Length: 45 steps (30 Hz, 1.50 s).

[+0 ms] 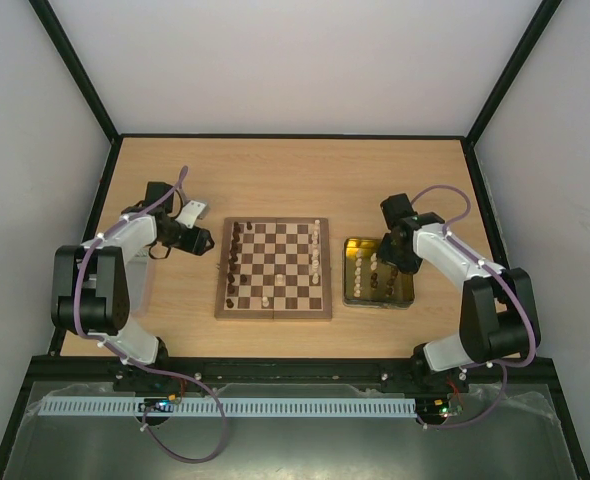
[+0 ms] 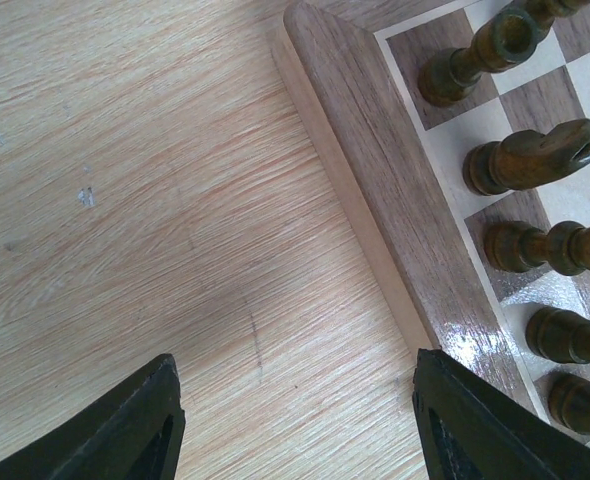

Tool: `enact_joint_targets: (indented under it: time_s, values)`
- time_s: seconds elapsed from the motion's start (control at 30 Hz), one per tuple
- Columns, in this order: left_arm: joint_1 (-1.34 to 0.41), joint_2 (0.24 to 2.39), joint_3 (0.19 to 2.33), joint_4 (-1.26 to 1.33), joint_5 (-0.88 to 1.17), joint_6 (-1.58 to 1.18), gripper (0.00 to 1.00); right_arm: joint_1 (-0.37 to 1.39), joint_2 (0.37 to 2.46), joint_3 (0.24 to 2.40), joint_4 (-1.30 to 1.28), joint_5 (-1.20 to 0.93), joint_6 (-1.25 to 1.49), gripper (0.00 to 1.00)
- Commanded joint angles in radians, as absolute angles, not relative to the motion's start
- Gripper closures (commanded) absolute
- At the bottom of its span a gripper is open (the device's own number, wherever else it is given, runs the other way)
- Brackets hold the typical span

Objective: Set up the chess pieces on the board
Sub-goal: Pick up the chess piece from the storage box.

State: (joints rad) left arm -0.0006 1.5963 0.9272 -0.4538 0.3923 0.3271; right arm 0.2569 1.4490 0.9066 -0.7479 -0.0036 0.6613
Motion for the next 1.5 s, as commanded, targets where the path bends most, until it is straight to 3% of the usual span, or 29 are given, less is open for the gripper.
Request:
enact_joint_targets:
  time_s: [0.0, 1.47]
  values:
    - [0.003, 1.567, 0.919, -0.458, 0.403, 0.321, 0.36, 0.25, 1.434, 0.898, -0.734, -0.002, 0.652, 0.7]
    - [0.003, 1.58, 0.915, -0.46, 0.391, 0.322, 0.37, 0.189, 1.529, 0.865, -0.646, -0.032, 0.686, 0.8]
